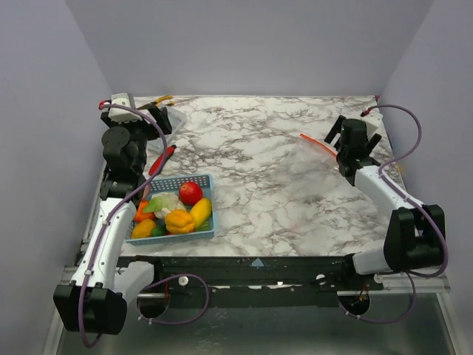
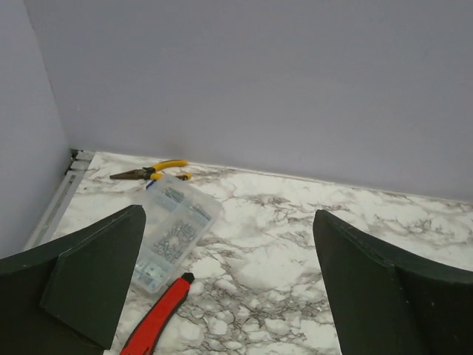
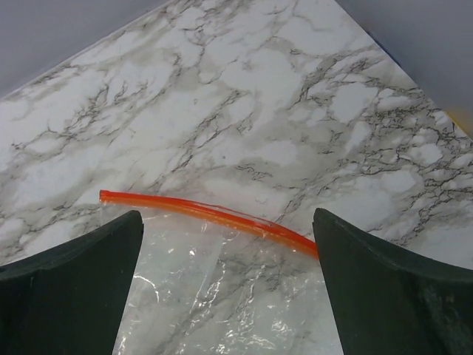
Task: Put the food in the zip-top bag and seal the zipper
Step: Move the zipper food storage bag to the center of the board.
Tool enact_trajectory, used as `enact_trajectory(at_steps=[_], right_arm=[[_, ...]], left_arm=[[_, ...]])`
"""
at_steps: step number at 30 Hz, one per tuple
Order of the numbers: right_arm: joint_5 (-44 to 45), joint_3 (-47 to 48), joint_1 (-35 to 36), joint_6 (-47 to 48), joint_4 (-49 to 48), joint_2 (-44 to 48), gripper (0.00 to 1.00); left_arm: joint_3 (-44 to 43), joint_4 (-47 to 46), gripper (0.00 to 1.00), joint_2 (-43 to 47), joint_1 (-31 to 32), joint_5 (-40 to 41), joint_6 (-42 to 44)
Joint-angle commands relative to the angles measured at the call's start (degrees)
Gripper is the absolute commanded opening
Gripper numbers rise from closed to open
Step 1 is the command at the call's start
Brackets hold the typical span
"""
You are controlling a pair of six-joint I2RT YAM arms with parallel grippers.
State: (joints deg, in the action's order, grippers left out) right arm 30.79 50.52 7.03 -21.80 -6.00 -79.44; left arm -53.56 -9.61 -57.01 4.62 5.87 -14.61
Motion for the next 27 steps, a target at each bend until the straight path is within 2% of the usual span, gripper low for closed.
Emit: enact_trajectory(at_steps=[1,3,7,10,13,15,19,27], right_arm=[[2.24,4.27,-0.16,-2.82,4.94,-3.4,1.0],[-0.58,4.54,-0.45,-2.99,4.63,-3.82,1.0],[-19.09,5.54,-5.46,-1.15,4.72,-4.99,1.0],[-34.02,10.13,-10.43,-0.44,9.2,-9.4,1.0],[-44.0,16.77,-13.71,2.39,16.0,-16.67,1.0],[-46.46,20.57,-15.5,3.2,20.31,-20.54,1.0],[-55.78,23.38,-19.26,2.92,21.88,-26.14,1.0],[-60.94,23.88,-21.06,2.16,22.29,-33.14,0.99]], left_arm=[[-0.19,4.5,0.98,1.21,1.67,-7.74,1.23],[0.1,4.59,0.99,1.25,3.73,-7.79,2.45],[-1.23,6.47,0.98,0.86,8.18,-9.84,4.21],[-2.51,7.28,0.99,-0.26,10.72,-12.33,4.67],[-2.79,7.48,0.99,-0.51,12.44,-13.32,4.39],[-3.0,7.49,0.99,-0.72,13.06,-15.09,3.17],[-3.22,7.12,0.99,-1.1,13.96,-17.66,1.74],[-3.82,7.02,0.99,-2.87,14.25,-20.37,-0.01]])
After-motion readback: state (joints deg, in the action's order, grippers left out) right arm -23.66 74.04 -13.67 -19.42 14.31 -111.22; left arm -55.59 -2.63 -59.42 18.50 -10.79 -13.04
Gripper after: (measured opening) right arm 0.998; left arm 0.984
